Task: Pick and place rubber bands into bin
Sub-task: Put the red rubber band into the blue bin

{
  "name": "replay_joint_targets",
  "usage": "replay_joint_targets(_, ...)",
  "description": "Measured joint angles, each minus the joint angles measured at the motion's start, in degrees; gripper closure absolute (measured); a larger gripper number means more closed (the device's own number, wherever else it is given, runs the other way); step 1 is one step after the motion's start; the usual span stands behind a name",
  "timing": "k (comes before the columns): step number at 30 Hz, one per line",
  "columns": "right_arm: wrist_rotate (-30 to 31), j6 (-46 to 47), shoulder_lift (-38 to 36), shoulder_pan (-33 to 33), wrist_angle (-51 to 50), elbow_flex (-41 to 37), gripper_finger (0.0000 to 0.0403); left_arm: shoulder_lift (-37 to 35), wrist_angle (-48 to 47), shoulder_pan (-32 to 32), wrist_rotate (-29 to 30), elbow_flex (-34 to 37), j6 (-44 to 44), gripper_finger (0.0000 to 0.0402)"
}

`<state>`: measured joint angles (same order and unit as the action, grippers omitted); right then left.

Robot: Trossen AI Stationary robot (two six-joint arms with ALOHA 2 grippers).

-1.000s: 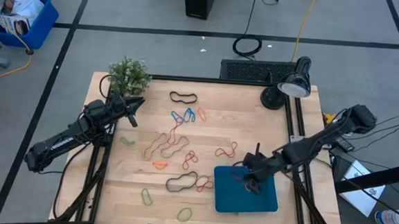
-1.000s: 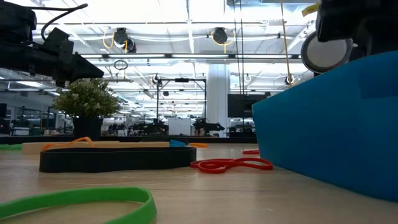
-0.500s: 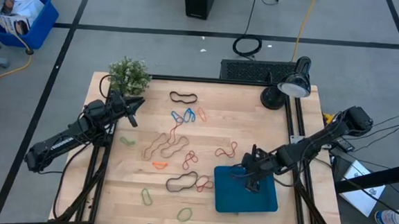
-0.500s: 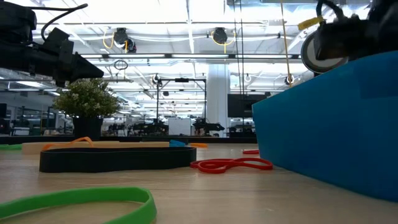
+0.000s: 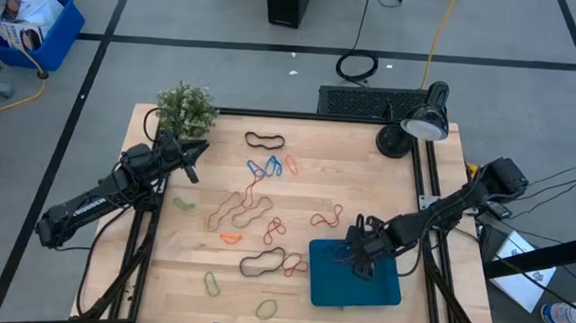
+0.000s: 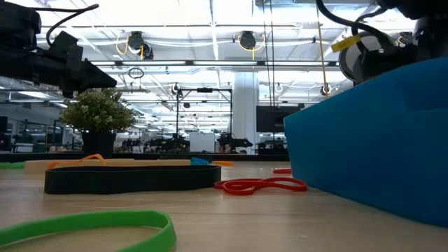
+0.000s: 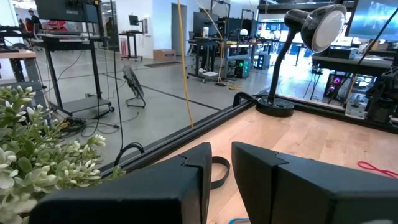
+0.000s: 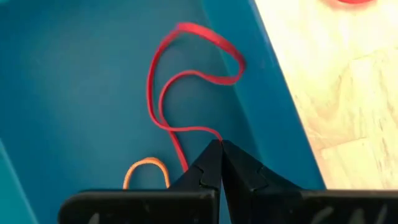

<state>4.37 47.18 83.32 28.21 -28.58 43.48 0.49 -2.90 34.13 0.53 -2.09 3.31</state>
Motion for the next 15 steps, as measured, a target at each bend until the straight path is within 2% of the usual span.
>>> replay_joint_targets(15, 0.0, 1.6, -0.7, 0.0, 0.5, 0.0, 0.0365, 0.0, 0.0, 0.0, 0.0, 0.0, 0.0, 0.0330)
